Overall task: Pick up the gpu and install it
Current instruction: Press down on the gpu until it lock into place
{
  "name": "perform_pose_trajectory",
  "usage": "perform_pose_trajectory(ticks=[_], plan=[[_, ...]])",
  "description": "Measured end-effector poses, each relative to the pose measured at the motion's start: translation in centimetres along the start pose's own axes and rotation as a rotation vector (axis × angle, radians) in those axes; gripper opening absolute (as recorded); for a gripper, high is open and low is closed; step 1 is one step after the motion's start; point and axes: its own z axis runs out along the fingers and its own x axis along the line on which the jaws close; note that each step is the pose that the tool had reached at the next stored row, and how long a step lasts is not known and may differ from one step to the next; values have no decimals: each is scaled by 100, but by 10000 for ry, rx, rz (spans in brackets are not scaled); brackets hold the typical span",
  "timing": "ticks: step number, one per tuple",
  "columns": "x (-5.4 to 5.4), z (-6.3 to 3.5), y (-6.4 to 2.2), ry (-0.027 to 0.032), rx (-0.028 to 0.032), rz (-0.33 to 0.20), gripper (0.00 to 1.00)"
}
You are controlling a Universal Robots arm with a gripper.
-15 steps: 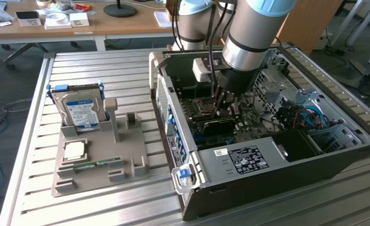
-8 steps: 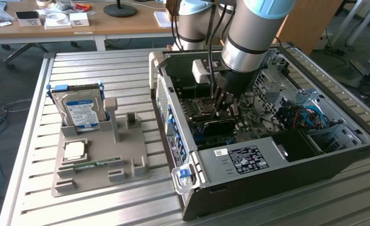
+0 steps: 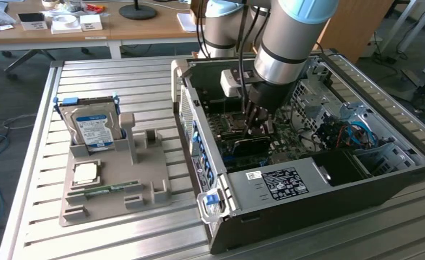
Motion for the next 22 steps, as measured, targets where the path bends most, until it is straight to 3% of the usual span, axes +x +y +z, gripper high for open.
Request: perform_pose_trajectory(ticks=[22], plan=[[-21,29,1,-10,-1,0,11]])
